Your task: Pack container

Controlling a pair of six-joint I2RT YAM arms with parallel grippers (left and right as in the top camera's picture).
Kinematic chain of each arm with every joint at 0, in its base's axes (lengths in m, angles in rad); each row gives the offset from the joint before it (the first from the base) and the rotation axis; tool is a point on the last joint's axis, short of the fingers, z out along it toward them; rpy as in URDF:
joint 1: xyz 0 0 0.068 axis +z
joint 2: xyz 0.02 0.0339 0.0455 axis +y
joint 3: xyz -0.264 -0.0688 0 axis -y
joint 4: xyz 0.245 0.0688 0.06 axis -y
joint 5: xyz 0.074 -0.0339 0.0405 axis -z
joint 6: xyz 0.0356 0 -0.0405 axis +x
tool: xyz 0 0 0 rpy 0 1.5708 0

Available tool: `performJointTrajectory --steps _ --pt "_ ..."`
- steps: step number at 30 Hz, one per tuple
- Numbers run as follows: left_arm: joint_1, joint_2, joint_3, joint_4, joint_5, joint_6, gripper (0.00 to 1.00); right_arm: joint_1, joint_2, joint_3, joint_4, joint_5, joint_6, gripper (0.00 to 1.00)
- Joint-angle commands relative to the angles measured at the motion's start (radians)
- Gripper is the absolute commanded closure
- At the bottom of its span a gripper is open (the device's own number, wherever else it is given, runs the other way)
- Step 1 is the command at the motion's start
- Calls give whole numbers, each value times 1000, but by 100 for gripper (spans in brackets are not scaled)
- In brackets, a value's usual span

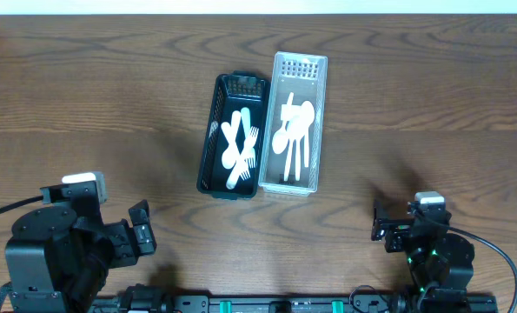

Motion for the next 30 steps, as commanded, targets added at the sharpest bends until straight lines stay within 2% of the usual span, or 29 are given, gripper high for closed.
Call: performJointTrajectory --steps 1,26,30 --pt "4 4 6 0 -8 11 2 7 -9 -6 6 -7 14 1" --pt "4 1 6 0 -8 11 2 7 -9 -6 6 -8 14 1" --pt "4 -25 -27 124 -8 29 2 7 -9 -6 6 -7 14 1"
